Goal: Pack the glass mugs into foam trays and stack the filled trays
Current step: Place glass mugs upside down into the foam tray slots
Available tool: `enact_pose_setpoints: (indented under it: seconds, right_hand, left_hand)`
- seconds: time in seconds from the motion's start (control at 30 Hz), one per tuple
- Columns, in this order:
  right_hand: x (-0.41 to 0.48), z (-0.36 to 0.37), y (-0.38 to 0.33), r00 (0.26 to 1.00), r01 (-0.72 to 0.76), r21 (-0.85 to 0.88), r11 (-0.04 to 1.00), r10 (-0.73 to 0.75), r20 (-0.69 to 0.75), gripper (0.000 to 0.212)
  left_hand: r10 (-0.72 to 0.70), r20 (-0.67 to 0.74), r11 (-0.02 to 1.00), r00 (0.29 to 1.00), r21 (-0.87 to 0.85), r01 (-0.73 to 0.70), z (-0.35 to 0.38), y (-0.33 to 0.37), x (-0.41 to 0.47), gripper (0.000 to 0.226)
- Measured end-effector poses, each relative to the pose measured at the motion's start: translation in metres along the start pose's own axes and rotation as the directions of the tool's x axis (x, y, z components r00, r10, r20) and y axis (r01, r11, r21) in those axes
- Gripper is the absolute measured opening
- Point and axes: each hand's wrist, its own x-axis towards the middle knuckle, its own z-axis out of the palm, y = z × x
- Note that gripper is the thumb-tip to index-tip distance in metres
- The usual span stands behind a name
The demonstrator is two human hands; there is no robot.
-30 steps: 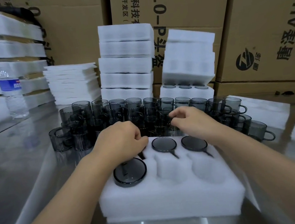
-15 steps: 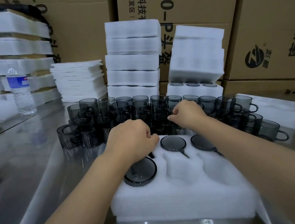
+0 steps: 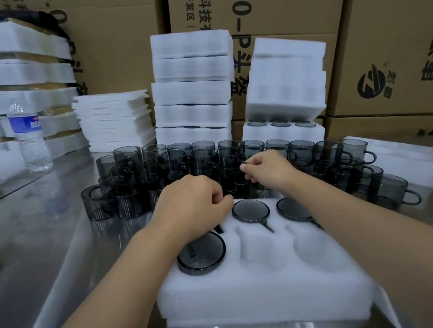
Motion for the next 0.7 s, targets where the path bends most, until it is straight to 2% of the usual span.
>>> enact_pose_setpoints:
  seconds: [0.27, 0.4, 0.53, 0.63, 0.7]
  right_hand:
    - [-0.038, -0.024, -0.008, 0.983, 0.025, 0.183, 0.983, 0.009, -0.185, 0.023]
    - [-0.068, -0.028, -0.015, 0.982, 0.098, 0.336, 0.937, -0.036, -0.185, 0.019]
    - [-0.089, -0.015, -0.010, 0.983, 0.147, 0.427, 0.892, -0.085, -0.161, 0.012]
    - [-0.092, -0.016, -0.006, 0.982, 0.142, 0.438, 0.887, -0.071, -0.175, 0.014]
    - [-0.092, -0.017, -0.005, 0.983, 0.126, 0.464, 0.877, -0.049, -0.175, 0.017]
  left_hand:
    - [-0.042, 0.082, 0.997, 0.996, -0.059, 0.047, -0.001, -0.002, 0.001, 0.043]
    - [-0.052, 0.120, 0.992, 0.991, -0.107, 0.065, 0.000, -0.003, 0.001, 0.042]
    - [-0.107, 0.129, 0.967, 0.986, -0.219, 0.133, -0.003, 0.001, 0.001, 0.025]
    - [-0.178, 0.107, 0.891, 0.978, -0.404, 0.206, -0.008, 0.006, 0.003, 0.021]
    - [-0.257, 0.110, 0.765, 0.960, -0.584, 0.272, -0.012, 0.010, 0.004, 0.034]
